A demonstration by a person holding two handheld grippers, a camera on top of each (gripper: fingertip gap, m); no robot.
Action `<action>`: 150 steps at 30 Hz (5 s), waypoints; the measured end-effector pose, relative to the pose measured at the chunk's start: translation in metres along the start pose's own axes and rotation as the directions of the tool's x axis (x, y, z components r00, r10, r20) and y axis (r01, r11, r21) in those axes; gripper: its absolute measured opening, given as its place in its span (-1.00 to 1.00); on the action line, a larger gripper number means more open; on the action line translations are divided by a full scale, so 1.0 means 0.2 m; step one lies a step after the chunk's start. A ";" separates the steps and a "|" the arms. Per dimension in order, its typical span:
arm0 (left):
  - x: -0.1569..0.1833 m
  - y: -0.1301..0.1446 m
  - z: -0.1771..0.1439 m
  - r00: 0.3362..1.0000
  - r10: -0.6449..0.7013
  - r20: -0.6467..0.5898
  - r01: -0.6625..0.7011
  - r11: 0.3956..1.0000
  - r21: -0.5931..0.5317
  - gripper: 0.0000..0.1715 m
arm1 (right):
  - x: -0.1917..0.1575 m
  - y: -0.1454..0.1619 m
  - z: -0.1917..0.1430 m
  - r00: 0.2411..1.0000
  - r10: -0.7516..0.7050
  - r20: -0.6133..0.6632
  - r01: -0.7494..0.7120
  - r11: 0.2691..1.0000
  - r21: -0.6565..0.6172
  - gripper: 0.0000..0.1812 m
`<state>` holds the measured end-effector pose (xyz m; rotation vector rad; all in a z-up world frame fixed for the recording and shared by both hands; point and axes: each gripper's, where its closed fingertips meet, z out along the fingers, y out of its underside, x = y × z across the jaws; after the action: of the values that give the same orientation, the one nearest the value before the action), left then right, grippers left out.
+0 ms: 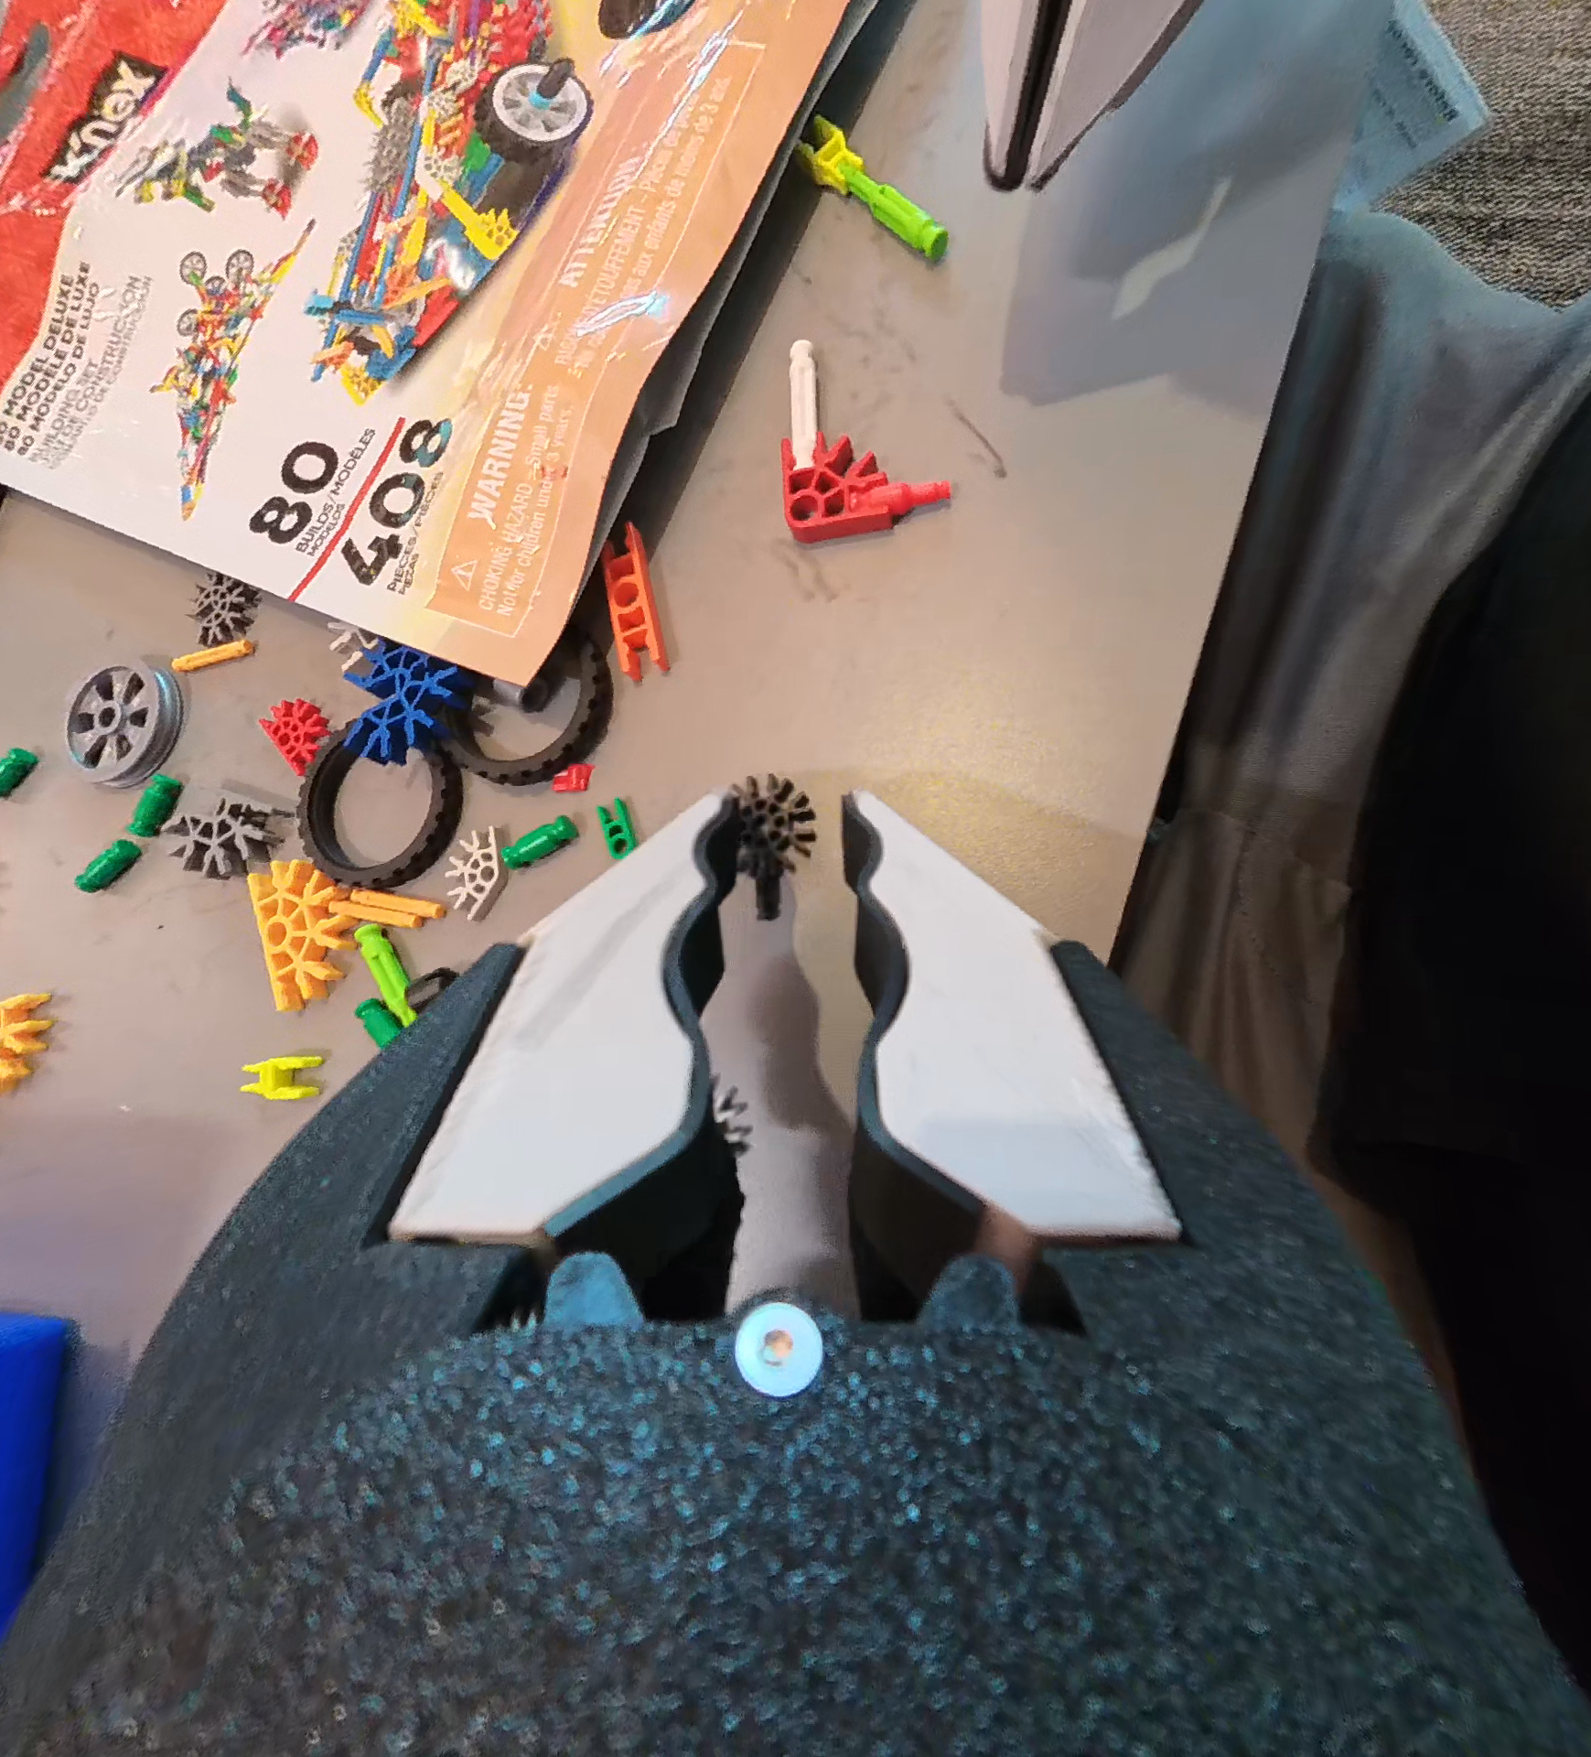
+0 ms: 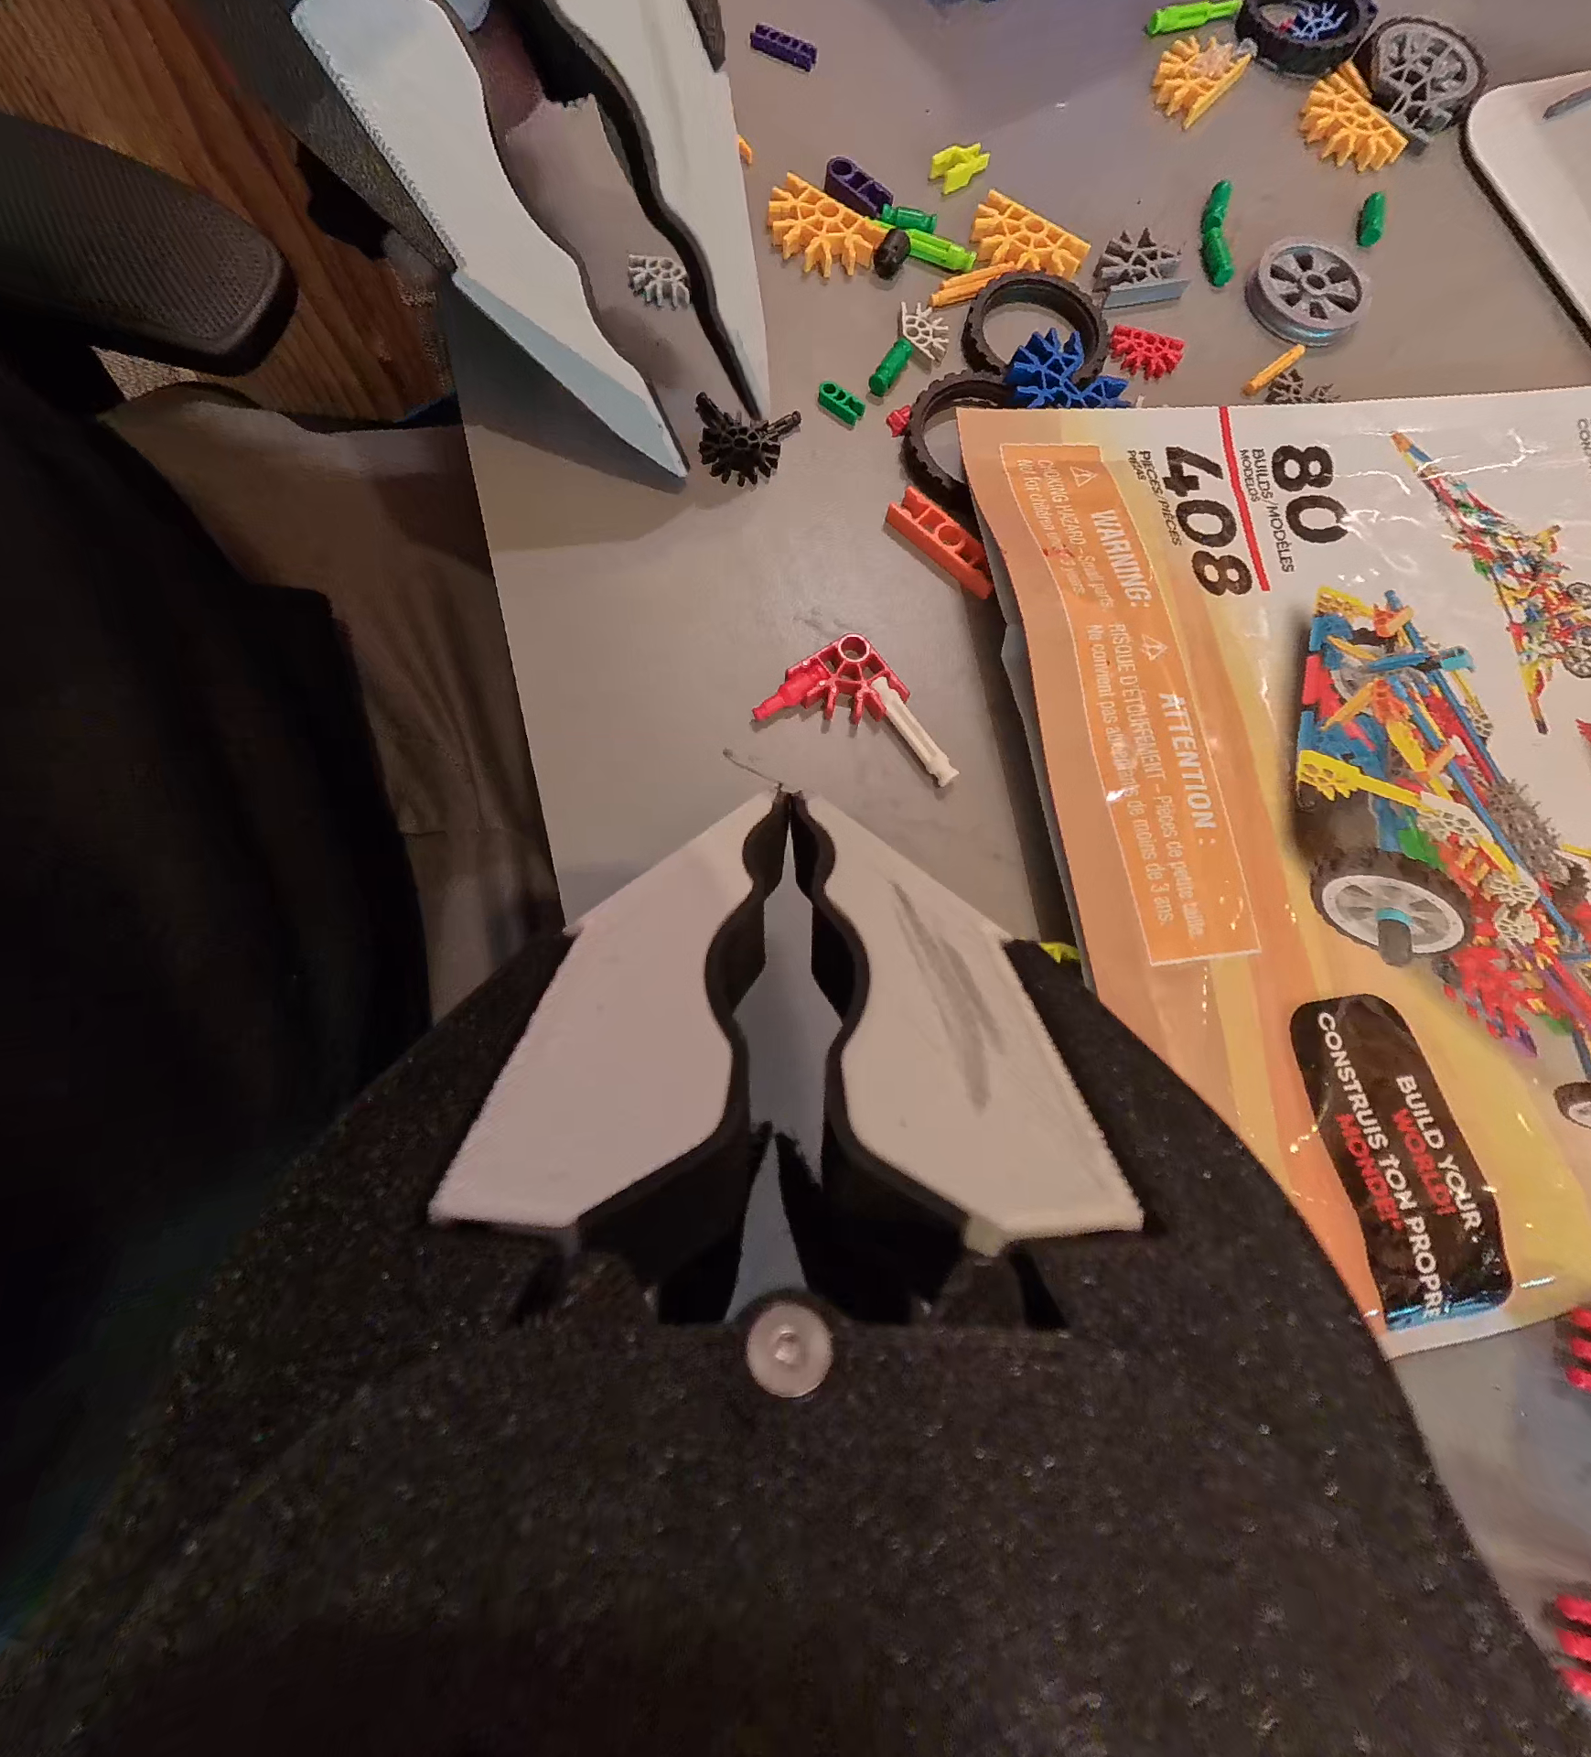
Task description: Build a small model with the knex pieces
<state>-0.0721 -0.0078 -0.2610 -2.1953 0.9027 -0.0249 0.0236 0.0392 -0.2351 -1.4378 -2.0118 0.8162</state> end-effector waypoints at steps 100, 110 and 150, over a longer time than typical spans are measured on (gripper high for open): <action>-1.19 0.90 -0.44 0.995 -0.066 -0.077 0.011 0.821 -0.571 -1.00 | 0.16 0.16 0.02 0.991 0.132 0.027 -0.133 0.990 0.040 -1.00; -1.22 0.86 -0.37 0.996 -0.056 -0.072 0.011 0.856 -0.517 -1.00 | 0.16 0.16 0.02 0.991 0.132 0.031 -0.133 0.990 0.047 -1.00; -1.20 0.90 -0.36 0.977 -0.121 -0.174 0.011 0.850 -0.527 -0.98 | 0.16 0.17 0.01 0.991 0.128 0.041 -0.130 0.990 0.051 -1.00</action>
<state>-0.3798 0.0087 -0.2679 -2.7760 1.0359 -0.0383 0.0343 0.0776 -0.2580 -1.5454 -1.9254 0.9507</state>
